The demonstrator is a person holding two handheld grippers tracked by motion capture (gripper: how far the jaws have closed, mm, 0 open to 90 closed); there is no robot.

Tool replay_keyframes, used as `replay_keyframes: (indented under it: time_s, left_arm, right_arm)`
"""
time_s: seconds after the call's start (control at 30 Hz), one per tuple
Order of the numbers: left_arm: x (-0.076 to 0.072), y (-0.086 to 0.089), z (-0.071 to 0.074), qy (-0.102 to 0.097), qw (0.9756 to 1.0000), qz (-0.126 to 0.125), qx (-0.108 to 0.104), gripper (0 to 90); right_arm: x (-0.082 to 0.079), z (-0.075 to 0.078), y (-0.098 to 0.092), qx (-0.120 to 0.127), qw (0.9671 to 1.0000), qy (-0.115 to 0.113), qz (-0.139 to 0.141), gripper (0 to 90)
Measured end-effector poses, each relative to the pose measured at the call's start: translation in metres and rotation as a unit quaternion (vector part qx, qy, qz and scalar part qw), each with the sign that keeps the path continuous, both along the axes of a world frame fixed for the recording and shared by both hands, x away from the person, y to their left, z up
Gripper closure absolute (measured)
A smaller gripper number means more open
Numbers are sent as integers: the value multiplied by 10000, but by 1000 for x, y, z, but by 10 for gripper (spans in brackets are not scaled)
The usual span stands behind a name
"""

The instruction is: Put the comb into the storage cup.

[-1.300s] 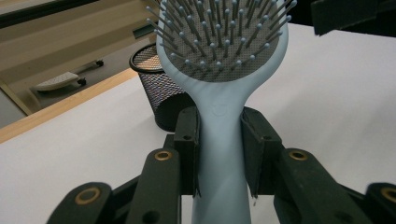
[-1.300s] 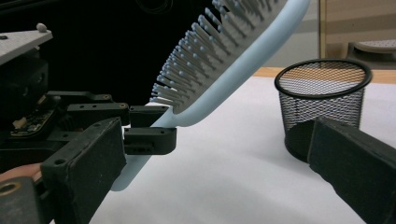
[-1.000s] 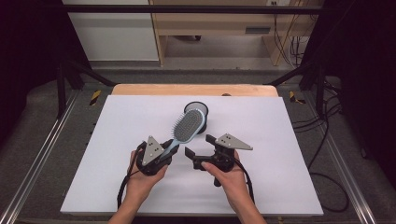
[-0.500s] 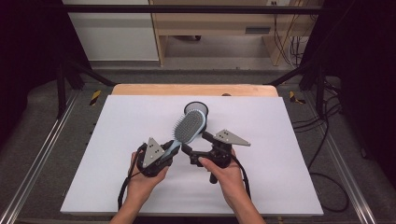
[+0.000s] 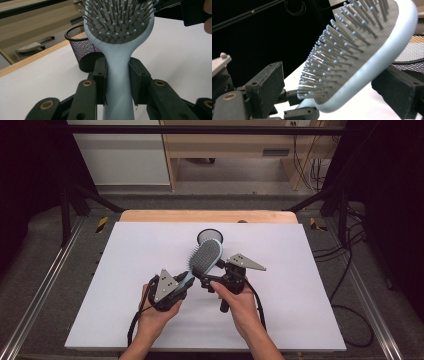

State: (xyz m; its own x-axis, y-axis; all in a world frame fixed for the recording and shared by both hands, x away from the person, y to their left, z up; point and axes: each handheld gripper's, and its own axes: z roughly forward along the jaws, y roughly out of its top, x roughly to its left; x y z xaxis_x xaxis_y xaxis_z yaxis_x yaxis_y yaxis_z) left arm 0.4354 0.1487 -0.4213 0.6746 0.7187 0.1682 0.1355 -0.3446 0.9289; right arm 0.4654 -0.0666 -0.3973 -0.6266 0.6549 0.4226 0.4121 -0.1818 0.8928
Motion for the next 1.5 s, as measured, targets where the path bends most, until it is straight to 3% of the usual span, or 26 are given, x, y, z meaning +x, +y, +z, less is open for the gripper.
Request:
replay_keyframes:
  time_s: [0.63,1.0,1.33,1.5]
  left_arm:
    - [-2,-2,-1,-33,10000,-51,-2,697]
    - [1,1,-3,31,10000,-59,-54,697]
    - [3,4,-5,117,9999,-72,-72,697]
    - [3,5,-5,129,9998,-82,-123,696]
  right_arm:
    - [10,1,1,369,9990,268,11,248]
    - [12,0,0,344,9989,317,-4,353]
    - [11,2,0,482,9979,414,80,451]
    - [9,5,0,523,9979,357,129,486]
